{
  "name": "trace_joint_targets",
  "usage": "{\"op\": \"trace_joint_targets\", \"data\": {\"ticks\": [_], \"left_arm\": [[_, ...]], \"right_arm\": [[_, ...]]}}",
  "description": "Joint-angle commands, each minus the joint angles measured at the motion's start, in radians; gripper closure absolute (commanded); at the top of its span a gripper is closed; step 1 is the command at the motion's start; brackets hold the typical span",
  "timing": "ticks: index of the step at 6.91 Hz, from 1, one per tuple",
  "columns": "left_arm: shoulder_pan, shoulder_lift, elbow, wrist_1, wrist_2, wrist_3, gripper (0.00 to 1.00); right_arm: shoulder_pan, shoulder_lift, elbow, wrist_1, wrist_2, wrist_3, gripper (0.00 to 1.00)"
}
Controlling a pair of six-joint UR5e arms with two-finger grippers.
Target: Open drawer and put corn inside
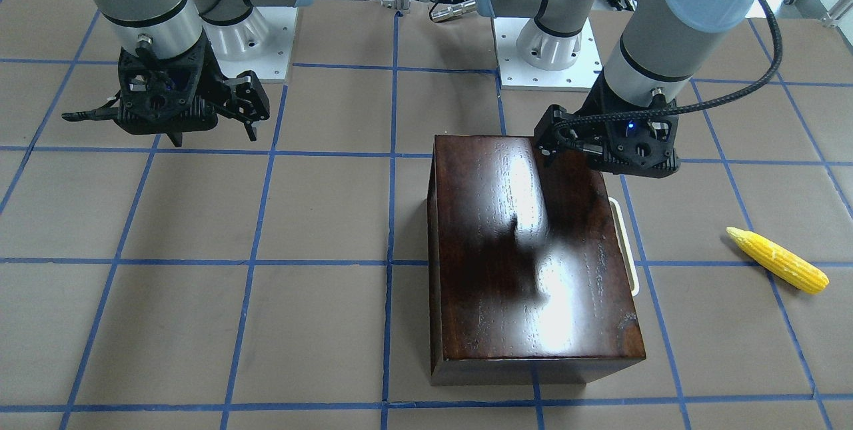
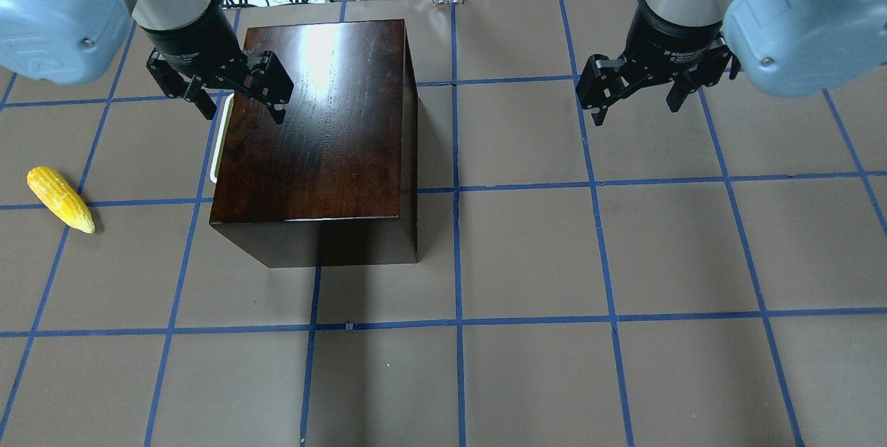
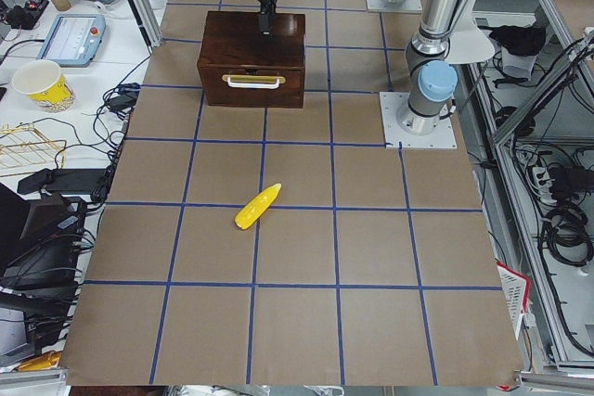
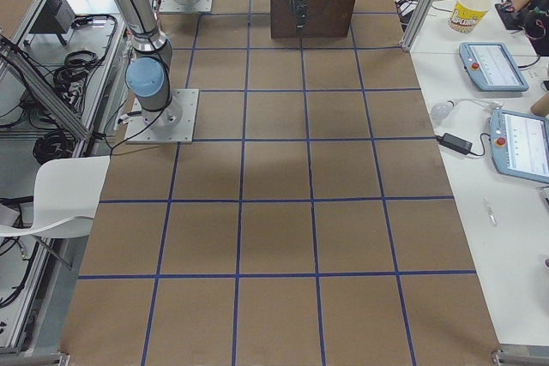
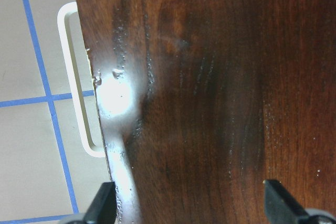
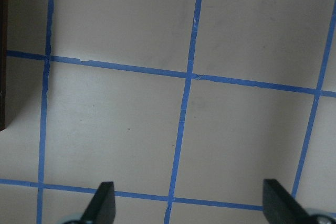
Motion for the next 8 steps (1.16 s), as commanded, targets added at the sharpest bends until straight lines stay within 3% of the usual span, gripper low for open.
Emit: {"op": "trace_joint_targets", "data": {"ticks": [1,3,6,8], "left_arm": [[0.004,-0.02,0.002,0.048,0.002,-0.008,0.0],[0.008,-0.023,0.011,0.123,-0.001,-0.01,0.0],[0.142,-0.003,0.016,0.111,-0.01,-0.009,0.0],[0.233,-0.015,0.018,0.113,-0.103,0.007,0.0]], "right_arm": [[-0.002,0.0,0.0,0.0,0.0,0.0,0.0],[-0.002,0.0,0.0,0.0,0.0,0.0,0.0],[0.001,0.0,0.0,0.0,0.0,0.0,0.0],[-0.002,0.0,0.0,0.0,0.0,0.0,0.0]]}}
